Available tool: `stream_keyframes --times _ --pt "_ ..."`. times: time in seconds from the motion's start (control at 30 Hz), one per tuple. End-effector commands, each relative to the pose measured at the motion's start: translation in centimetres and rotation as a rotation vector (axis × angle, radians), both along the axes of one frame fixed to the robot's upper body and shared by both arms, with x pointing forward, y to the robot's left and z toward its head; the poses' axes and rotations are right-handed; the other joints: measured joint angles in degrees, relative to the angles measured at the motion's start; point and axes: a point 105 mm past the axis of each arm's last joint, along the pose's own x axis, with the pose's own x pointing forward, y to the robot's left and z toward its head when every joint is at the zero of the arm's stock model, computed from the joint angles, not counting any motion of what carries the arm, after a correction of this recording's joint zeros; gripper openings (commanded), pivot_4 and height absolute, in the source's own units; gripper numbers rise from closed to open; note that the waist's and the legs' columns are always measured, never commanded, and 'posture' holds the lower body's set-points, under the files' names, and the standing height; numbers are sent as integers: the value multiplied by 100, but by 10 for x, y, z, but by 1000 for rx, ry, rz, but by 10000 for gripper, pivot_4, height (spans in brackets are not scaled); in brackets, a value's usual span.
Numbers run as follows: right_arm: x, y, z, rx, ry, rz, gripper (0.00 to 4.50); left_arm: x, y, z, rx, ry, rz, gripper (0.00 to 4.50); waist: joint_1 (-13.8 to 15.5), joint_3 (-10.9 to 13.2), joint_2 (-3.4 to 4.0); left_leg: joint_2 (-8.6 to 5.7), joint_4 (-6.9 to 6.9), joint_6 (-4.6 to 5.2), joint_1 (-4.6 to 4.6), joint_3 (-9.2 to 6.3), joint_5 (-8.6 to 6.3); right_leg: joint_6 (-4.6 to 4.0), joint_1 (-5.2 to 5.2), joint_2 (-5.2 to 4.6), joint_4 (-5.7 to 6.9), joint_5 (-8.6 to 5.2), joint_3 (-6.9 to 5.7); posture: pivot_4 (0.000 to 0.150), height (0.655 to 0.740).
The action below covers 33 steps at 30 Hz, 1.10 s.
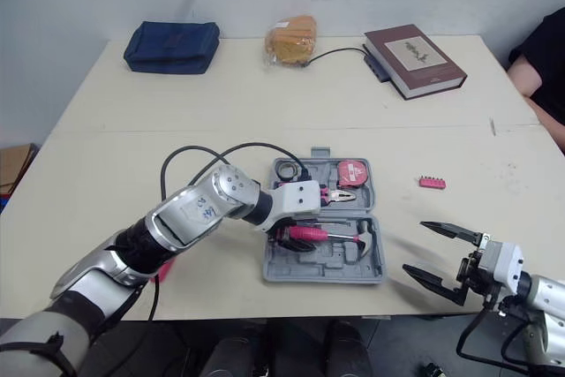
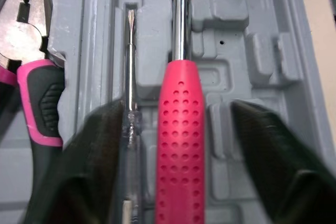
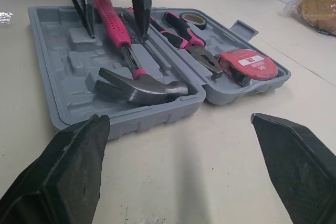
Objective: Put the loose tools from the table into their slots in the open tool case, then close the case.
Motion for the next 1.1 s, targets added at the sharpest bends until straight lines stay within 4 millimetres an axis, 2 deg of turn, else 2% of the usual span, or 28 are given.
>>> stream_keyframes --times 0.03,0.13,0.23,0.3,0.4,0.5,0.53,0.6,0.8,1.1 --pt "2 1 1 -3 -17 10 45000 -12 -8 30 -121 -61 -85 40834 -4 0 0 0 0 0 1 0 0 0 0 0 1 0 1 1500 7400" --pt "5 2 1 0 -18 14 45000 -18 -9 41 -237 -64 -124 40834 -8 -1 1 1 3 0 1 0 0 0 0 -2 4 0 2 1500 7400" --pt "8 4 2 1 -21 20 45000 -14 -5 43 -309 -133 -134 40834 -8 -2 3 2 4 0 1 -1 0 0 0 -2 6 0 2 1500 7400" --pt "9 5 2 1 -21 22 45000 -13 -6 48 -417 -139 -145 36983 -4 -2 3 2 9 0 1 -1 0 -1 0 -2 10 -1 1 1500 7400" --pt "9 5 2 -1 -21 22 45000 -16 -5 48 -511 -181 -196 28374 4 -2 2 1 24 4 -3 -3 -3 -1 1 -7 14 0 -2 1500 7400" --pt "9 6 3 -3 -21 21 45000 -7 -8 40 -577 -144 -107 13947 9 -2 3 -1 29 9 -3 -6 -6 0 7 -11 13 0 -5 1500 7400" --pt "9 7 4 -4 -29 24 45000 -6 -8 34 -579 -131 -92 7560 8 -2 3 -1 30 10 -4 -6 -6 1 7 -11 13 1 -5 1500 7400" --pt "10 9 9 1 -47 25 45000 -6 -8 24 -568 -109 -75 268 2 -2 4 -1 32 11 -5 -5 -7 2 7 -10 14 1 -6 1500 7400" --pt "12 10 12 -5 -49 19 45000 -3 -7 0 -508 -41 -9 268 -3 -3 4 1 32 11 -3 -5 -8 2 6 -8 16 1 -6 1500 7400" --pt "12 13 14 -5 -49 17 45000 -10 -5 -21 -414 -37 -22 268 1 -3 5 1 32 12 -3 -5 -9 2 6 -10 16 1 -6 1500 7400"
